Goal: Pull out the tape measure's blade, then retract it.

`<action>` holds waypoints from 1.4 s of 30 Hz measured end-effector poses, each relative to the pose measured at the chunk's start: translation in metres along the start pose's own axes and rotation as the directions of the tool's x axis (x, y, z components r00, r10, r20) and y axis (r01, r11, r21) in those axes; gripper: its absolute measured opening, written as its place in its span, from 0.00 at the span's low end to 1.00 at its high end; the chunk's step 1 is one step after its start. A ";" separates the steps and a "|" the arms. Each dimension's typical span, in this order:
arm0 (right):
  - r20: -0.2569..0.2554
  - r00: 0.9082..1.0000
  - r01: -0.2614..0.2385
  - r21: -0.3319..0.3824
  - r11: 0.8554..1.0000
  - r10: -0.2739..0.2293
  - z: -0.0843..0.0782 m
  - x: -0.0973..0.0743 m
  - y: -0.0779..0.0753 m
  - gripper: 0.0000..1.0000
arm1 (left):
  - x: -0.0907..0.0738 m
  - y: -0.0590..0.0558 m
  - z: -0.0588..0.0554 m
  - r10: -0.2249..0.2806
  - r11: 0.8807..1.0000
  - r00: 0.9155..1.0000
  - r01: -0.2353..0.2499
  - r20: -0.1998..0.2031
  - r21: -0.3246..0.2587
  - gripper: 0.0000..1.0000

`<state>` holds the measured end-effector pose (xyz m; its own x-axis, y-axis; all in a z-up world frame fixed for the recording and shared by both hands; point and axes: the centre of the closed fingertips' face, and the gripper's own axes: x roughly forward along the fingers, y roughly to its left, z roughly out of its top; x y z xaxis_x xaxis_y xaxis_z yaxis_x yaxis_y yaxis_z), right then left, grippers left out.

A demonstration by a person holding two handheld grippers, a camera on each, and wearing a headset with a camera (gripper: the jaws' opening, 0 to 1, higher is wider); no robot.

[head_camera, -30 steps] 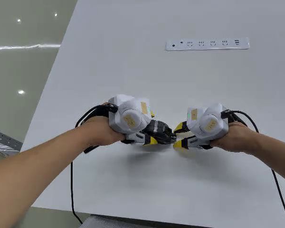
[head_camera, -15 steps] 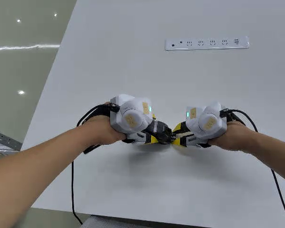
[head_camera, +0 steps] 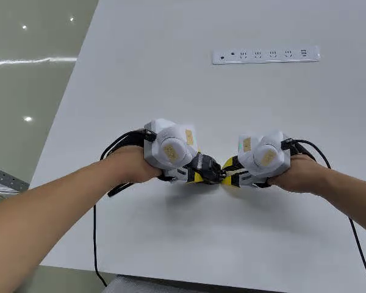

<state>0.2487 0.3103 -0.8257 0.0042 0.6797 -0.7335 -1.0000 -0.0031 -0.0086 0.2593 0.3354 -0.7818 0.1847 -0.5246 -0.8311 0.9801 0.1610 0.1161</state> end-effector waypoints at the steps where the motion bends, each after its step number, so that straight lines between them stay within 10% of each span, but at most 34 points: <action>1: -0.001 1.000 0.000 -0.002 1.000 0.000 0.000 0.000 0.000 0.12 | 0.000 0.000 0.000 -0.001 1.000 1.000 0.001 0.000 -0.001 0.31; 42: -0.028 1.000 -0.005 0.036 0.999 0.006 -0.039 -0.041 -0.001 0.10 | 0.002 -0.001 0.002 -0.006 1.000 1.000 0.006 -0.016 -0.001 0.29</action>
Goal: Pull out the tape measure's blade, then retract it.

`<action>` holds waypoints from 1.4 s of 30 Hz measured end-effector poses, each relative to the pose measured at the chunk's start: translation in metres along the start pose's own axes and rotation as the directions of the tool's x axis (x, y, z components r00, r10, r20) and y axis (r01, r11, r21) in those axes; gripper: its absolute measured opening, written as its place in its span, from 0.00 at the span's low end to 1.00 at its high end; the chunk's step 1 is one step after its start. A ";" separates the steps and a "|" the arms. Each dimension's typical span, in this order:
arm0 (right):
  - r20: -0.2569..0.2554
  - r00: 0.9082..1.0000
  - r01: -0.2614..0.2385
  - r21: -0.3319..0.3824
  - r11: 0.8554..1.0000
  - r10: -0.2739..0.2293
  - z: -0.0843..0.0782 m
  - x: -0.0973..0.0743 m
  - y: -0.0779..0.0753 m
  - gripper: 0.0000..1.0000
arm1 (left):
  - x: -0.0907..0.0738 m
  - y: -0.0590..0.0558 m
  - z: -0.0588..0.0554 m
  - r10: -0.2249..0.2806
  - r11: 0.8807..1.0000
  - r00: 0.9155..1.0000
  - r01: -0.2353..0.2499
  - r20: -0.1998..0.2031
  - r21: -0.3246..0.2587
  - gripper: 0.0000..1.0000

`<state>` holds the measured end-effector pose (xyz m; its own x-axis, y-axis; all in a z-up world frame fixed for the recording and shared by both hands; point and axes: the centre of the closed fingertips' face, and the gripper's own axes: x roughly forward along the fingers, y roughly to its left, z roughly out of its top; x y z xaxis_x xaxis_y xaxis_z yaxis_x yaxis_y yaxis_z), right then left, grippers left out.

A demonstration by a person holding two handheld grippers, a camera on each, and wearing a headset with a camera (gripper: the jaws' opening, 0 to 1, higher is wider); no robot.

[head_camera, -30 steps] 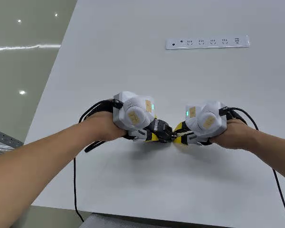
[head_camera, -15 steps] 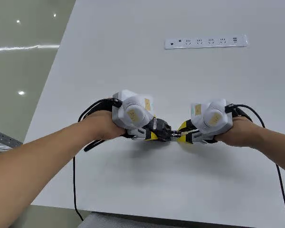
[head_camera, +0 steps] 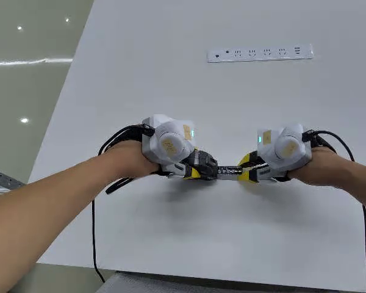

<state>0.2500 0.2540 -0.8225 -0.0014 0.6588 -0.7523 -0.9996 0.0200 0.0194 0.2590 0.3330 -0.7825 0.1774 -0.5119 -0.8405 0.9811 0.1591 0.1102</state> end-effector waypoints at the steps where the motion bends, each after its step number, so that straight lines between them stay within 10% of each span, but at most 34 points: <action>1: 0.000 1.000 0.001 0.003 1.000 -0.001 -0.001 -0.001 0.000 0.10 | 0.000 0.000 0.000 0.000 1.000 1.000 0.000 0.000 0.000 0.29; 42: -0.061 0.998 0.025 0.067 0.997 -0.021 -0.065 -0.062 0.000 0.10 | 0.001 0.001 0.000 -0.003 1.000 1.000 0.003 -0.008 -0.007 0.29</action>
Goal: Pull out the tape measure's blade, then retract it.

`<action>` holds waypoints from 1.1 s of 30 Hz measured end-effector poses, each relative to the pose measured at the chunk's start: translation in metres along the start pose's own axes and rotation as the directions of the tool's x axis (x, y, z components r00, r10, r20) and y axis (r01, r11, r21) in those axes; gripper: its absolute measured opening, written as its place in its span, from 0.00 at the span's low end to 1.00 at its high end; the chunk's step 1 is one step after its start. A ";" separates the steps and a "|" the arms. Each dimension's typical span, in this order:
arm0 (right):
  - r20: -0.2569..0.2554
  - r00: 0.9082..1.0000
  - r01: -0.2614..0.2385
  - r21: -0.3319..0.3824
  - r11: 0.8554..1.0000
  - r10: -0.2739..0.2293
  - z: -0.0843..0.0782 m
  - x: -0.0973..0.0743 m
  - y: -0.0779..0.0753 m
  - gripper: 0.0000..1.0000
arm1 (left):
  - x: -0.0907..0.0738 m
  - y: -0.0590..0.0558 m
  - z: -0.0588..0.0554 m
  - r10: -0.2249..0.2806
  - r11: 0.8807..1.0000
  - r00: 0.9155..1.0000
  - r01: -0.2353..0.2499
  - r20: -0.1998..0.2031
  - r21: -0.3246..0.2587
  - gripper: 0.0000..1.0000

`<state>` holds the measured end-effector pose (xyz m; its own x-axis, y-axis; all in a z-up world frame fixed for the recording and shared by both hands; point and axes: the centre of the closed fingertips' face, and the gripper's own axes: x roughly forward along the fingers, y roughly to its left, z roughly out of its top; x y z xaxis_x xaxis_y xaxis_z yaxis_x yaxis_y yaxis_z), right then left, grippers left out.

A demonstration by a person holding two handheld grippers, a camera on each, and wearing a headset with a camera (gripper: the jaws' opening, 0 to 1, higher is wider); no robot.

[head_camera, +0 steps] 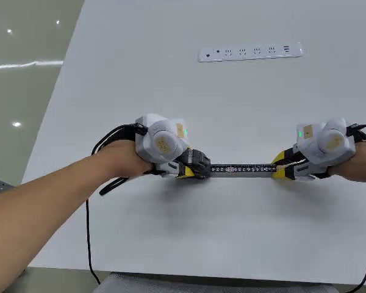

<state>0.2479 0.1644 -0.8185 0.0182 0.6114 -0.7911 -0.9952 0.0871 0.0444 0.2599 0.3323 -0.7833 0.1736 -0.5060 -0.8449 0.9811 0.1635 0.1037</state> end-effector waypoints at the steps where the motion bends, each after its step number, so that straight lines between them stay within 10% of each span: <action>1: -0.001 1.000 0.001 0.001 1.000 -0.001 -0.001 -0.001 0.000 0.10 | 0.000 0.000 0.000 0.000 1.000 1.000 0.000 0.000 0.000 0.29; 33: -0.046 0.999 0.018 0.030 0.999 -0.017 -0.046 -0.036 -0.011 0.10 | 0.000 0.001 0.001 0.000 1.000 1.000 0.000 -0.003 -0.009 0.29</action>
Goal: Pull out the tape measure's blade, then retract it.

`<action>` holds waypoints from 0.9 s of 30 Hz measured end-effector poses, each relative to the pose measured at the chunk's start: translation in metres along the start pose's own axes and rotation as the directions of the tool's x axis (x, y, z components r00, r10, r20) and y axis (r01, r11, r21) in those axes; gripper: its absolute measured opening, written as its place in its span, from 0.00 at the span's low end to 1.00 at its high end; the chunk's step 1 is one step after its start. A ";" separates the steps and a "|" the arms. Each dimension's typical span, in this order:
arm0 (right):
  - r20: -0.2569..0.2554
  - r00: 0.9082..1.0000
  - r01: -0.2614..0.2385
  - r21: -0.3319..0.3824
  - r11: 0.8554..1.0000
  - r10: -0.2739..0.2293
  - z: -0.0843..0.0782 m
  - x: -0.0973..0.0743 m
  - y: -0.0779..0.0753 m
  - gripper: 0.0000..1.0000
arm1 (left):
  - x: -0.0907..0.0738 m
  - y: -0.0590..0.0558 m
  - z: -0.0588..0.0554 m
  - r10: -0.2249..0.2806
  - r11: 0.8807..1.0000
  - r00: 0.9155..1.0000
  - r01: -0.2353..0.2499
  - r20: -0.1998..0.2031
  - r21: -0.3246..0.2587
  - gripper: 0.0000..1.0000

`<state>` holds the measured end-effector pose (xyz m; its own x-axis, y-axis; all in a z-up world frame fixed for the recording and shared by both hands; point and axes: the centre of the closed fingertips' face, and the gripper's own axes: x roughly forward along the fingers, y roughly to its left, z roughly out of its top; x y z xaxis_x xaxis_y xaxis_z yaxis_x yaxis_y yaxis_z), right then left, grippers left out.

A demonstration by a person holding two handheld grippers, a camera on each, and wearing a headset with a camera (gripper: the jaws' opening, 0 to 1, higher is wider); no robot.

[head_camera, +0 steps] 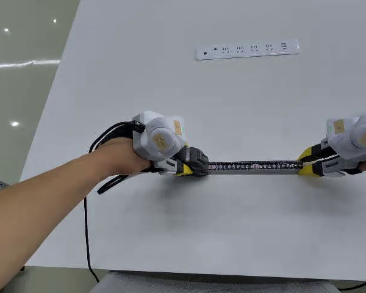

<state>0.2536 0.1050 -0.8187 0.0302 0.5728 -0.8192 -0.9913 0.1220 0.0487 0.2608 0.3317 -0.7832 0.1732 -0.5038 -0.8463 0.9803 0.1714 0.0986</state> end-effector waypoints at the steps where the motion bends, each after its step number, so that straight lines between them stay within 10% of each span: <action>1: -0.001 1.000 0.000 -0.001 1.000 0.000 -0.001 -0.001 0.000 0.10 | 0.000 0.000 0.000 0.000 1.000 1.000 0.000 0.000 0.000 0.29; 27: -0.021 1.000 -0.002 -0.021 1.000 0.002 -0.008 -0.005 -0.002 0.11 | 0.001 0.000 0.001 0.009 1.000 1.000 -0.009 0.011 0.000 0.30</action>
<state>0.2545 0.0949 -0.8192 0.0256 0.5558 -0.8309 -0.9939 0.1036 0.0387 0.2609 0.3306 -0.7833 0.1832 -0.5115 -0.8395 0.9786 0.1762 0.1062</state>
